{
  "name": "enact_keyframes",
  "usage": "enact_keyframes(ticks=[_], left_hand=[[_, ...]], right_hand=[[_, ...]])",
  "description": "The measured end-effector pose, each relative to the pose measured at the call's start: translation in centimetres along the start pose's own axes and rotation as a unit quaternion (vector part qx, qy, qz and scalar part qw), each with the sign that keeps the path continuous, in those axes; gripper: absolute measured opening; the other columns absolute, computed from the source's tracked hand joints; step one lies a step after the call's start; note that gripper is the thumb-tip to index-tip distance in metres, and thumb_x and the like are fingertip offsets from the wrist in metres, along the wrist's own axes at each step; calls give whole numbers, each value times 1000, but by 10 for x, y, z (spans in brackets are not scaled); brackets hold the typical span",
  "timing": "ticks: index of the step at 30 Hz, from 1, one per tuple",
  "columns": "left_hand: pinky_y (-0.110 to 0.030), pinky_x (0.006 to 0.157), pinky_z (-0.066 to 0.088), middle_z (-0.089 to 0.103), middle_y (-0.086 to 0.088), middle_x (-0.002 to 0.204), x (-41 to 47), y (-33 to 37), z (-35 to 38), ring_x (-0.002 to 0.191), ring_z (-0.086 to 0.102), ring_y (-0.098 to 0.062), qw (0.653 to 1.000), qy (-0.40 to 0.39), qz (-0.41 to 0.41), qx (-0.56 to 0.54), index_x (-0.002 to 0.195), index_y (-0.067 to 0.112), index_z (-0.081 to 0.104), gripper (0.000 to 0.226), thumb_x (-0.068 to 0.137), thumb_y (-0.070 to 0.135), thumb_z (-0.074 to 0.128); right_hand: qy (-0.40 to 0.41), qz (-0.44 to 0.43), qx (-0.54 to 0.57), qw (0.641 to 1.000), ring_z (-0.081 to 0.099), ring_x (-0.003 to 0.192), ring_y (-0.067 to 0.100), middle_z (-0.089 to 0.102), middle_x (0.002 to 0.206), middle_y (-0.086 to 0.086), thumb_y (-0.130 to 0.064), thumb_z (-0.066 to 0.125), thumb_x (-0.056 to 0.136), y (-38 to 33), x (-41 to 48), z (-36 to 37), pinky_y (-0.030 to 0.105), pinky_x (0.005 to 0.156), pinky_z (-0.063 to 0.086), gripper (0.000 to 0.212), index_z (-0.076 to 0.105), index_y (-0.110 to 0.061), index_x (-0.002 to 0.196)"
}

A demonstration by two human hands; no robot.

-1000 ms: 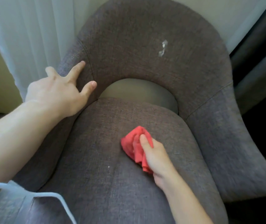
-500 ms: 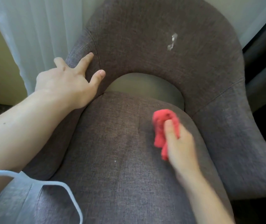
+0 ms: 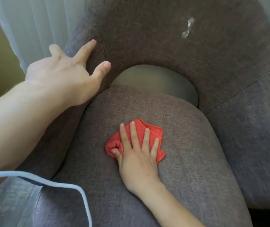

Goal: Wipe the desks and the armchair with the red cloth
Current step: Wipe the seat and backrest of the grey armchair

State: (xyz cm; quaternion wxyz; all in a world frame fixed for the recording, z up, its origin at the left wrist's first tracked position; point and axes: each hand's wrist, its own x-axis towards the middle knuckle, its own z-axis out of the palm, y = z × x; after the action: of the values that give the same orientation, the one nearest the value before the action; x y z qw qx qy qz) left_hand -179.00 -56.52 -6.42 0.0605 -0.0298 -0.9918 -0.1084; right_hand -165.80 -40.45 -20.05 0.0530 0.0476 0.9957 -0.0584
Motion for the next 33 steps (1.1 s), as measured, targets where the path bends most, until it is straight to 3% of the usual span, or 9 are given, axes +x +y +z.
enact_keyframes(ticks=[6,12,14,17,20,23,26,28,33], left_hand=[[-51,84,42,37,-29,134,-1,1,-2,113,53,-54,1000,3,9,-13,151,56,3,74,82,85,3],[-45,72,32,40,-28,131,-4,4,-2,109,56,-53,1000,20,7,-12,150,54,8,78,80,88,3],[-45,72,31,40,-27,132,-4,5,-2,110,57,-53,1000,20,5,-14,150,54,8,80,79,89,2],[-46,73,34,40,-27,132,-3,4,-1,110,57,-52,1000,19,3,-22,150,55,7,82,76,91,-1],[-50,82,41,39,-27,133,-2,3,-1,113,56,-52,999,13,-2,-33,149,56,8,83,74,92,-4],[-51,86,42,38,-27,135,-2,4,-1,115,55,-51,999,6,-6,-38,148,57,7,82,74,91,-4],[-53,89,43,37,-28,136,-3,2,-1,115,53,-53,999,2,-5,-35,148,57,6,83,73,91,-5],[-54,91,43,36,-29,137,-2,1,1,115,53,-54,999,1,-8,-33,147,58,4,81,73,91,-6],[-56,93,41,33,-29,140,0,1,2,116,50,-56,999,-2,-14,-33,145,60,2,78,73,90,-7]], right_hand=[[33,62,8,998,-5,152,41,-13,168,1,-58,24,100,47,62,-14,62,118,2,67,-5,-38,156],[128,95,-35,987,35,133,44,18,163,20,-41,37,104,92,86,-36,51,106,31,45,39,-24,146],[181,96,40,978,46,125,43,40,151,21,-33,41,104,109,87,-50,48,104,37,39,49,-18,138],[287,143,257,912,58,116,34,64,124,16,-27,44,103,136,81,-87,44,100,45,30,59,-18,127],[348,94,205,910,55,119,28,62,127,10,-37,39,99,147,61,-104,41,103,42,35,59,-25,124],[255,61,120,958,46,132,29,52,144,2,-48,30,97,139,52,-85,51,107,38,46,54,-32,132],[87,108,30,990,16,150,36,22,165,7,-53,28,102,122,58,-46,58,117,18,51,30,-40,151],[72,116,-10,991,9,151,40,11,167,9,-57,25,101,113,61,-28,58,116,14,58,17,-39,155],[77,102,-27,992,19,147,42,12,167,13,-56,23,100,99,55,-16,56,113,17,61,10,-36,157]])
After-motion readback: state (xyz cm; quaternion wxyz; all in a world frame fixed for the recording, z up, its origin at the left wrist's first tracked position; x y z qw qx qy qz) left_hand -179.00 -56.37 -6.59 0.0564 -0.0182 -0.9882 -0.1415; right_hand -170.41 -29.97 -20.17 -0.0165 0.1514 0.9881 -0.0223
